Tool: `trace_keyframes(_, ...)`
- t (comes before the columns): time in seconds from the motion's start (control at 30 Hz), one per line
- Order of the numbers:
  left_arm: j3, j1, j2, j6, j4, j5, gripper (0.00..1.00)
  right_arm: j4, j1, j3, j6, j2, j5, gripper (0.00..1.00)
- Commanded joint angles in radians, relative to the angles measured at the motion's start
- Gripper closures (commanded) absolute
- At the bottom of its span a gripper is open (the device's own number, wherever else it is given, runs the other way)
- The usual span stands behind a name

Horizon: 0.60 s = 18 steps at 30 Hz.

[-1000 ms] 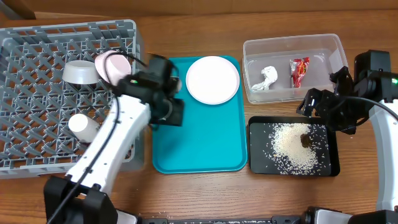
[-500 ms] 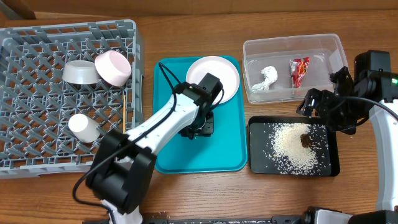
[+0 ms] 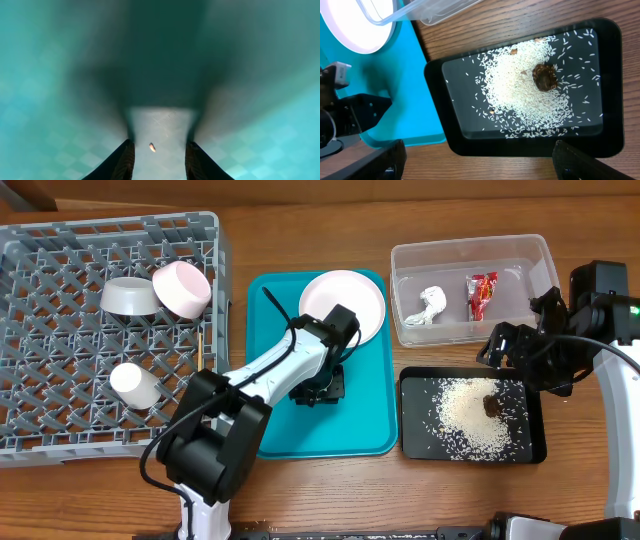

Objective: Sort waste into correct bins and load items into the dishwasher

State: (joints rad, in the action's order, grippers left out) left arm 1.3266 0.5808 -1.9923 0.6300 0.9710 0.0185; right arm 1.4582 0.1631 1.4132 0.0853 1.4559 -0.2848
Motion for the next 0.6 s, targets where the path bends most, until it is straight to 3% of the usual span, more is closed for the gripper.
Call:
trace_keyframes(0.0, 0.015, -0.005, -0.015, 0.014, -0.003, 0.008, 0.65, -0.005, 0.001, 0.019, 0.003, -0.008, -0.008, 0.05)
trace_keyframes(0.4, -0.007, -0.006, -0.015, 0.014, -0.013, 0.03, 0.66, -0.004, 0.001, 0.019, 0.003, -0.008, -0.008, 0.05)
trace_keyframes(0.57, -0.017, -0.006, -0.015, 0.013, -0.018, -0.004, 0.75, -0.004, 0.001, 0.019, 0.003, -0.008, -0.008, 0.05)
